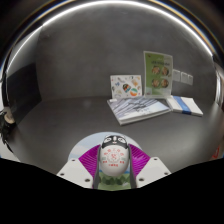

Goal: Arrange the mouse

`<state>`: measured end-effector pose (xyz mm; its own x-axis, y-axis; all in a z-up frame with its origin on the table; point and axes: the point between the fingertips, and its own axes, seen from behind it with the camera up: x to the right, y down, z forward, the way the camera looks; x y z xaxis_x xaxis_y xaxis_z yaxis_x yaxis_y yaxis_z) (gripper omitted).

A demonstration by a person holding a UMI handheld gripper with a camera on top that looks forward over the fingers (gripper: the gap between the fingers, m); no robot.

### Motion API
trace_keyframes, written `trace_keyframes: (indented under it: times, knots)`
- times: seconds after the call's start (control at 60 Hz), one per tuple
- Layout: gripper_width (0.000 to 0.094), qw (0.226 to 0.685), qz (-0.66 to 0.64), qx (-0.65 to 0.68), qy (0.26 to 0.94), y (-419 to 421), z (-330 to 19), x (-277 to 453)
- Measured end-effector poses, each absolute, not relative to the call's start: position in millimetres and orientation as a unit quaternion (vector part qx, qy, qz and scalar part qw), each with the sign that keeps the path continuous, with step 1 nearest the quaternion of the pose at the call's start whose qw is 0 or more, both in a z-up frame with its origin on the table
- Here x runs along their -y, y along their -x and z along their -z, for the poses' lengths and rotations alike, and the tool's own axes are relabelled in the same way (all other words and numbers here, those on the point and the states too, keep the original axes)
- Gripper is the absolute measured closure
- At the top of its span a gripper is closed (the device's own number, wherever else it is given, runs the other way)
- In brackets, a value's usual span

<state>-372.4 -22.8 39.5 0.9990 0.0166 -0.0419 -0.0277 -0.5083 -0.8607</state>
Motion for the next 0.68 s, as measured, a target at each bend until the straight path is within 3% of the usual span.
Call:
trace_keyframes:
  times: [0.2,0.333,0.433,0.467,0.683]
  knots:
    - [0.0501,0.468,-0.009,-0.001,0.883,383.8,3.1,27.1]
    - [0.0362,0.459,-0.013,0.014,0.888,385.8,2.4,31.8]
    - [0.0042,0.445,-0.047,0.012,0.894,388.9,-1.4,48.4]
    - [0.0102,0.444,-0.055,0.017,0.894,388.3,-5.6,57.0]
    - [0.0101,0.446,-0.099,0.035,0.889,355.3,-25.2,122.9]
